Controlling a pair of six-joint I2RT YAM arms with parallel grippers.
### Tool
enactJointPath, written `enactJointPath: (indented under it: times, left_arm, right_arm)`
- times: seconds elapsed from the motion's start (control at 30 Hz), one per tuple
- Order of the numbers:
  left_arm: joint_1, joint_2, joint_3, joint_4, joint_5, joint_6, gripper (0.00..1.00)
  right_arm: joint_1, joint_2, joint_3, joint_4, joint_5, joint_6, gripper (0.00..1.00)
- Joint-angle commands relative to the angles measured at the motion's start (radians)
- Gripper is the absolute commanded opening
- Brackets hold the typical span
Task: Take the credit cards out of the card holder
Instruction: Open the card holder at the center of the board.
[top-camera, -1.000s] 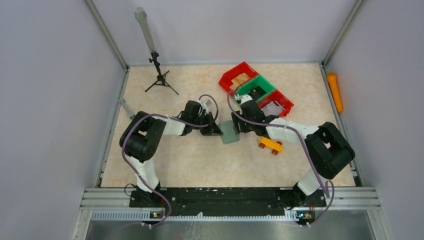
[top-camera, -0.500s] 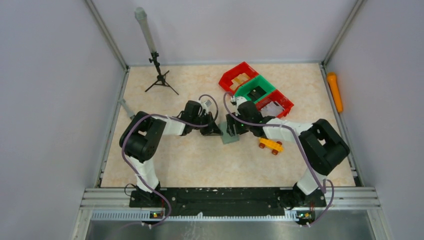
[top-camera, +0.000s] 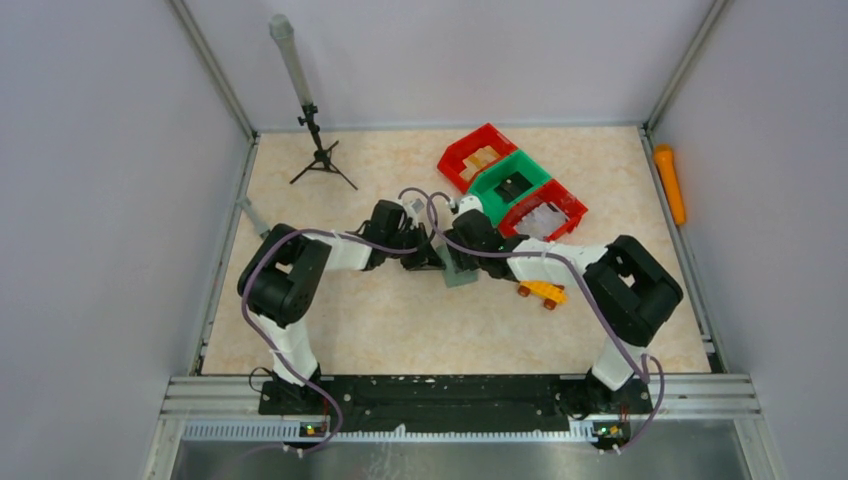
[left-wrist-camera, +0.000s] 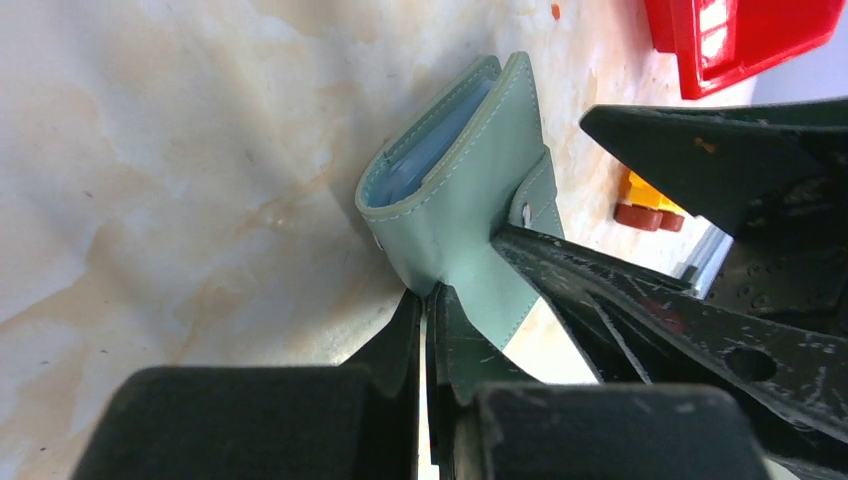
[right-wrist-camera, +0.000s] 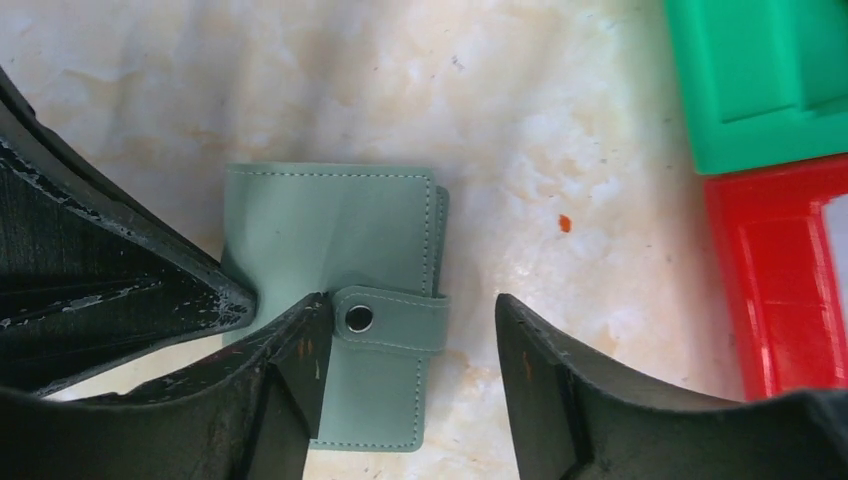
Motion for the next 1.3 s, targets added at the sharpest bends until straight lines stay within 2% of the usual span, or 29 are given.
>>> enactJointPath:
  times: [0.0,0.2,0.3,0.53,0.6,0.7,0.8,1.13,1.27]
  left_arm:
    - [0.009,-0.028,0.011,-0.135,-0.175,0.069,0.00]
    - [0.009,-0.003,0.043,-0.192,-0.204,0.079,0.00]
    - [0.009,-0.009,0.039,-0.188,-0.203,0.079,0.00]
    - [0.009,-0.024,0.012,-0.111,-0.121,0.065,0.00]
    - [0.010,-0.028,0.009,-0.105,-0.118,0.065,0.00]
    - [0.009,-0.033,0.007,-0.105,-0.117,0.067,0.00]
    - [0.009,-0.035,0.005,-0.103,-0.115,0.068,0.00]
    - [0.007,-0.034,0.005,-0.103,-0.115,0.067,0.00]
    - [0.008,-0.033,0.009,-0.109,-0.117,0.069,0.00]
  right_arm:
    - [-0.002,-0.078,-0.008,-0.026,0.257,-0.003,0.58]
    - [-0.002,-0.180,-0.075,0.022,0.353,-0.004,0.48]
    - [-0.004,-0.212,-0.099,0.046,0.344,-0.010,0.46]
    - [-0.019,-0.189,-0.091,0.073,0.183,-0.014,0.45]
    - [-0.026,-0.190,-0.098,0.095,0.095,-0.020,0.48]
    - [-0.030,-0.209,-0.131,0.171,-0.068,-0.031,0.59]
    - [-0.032,-0.173,-0.116,0.184,-0.167,-0.031,0.61]
    - [-0.031,-0.043,-0.010,0.072,-0.058,-0.023,0.52]
    - [-0.032,-0.047,0.000,0.013,0.047,0.007,0.46]
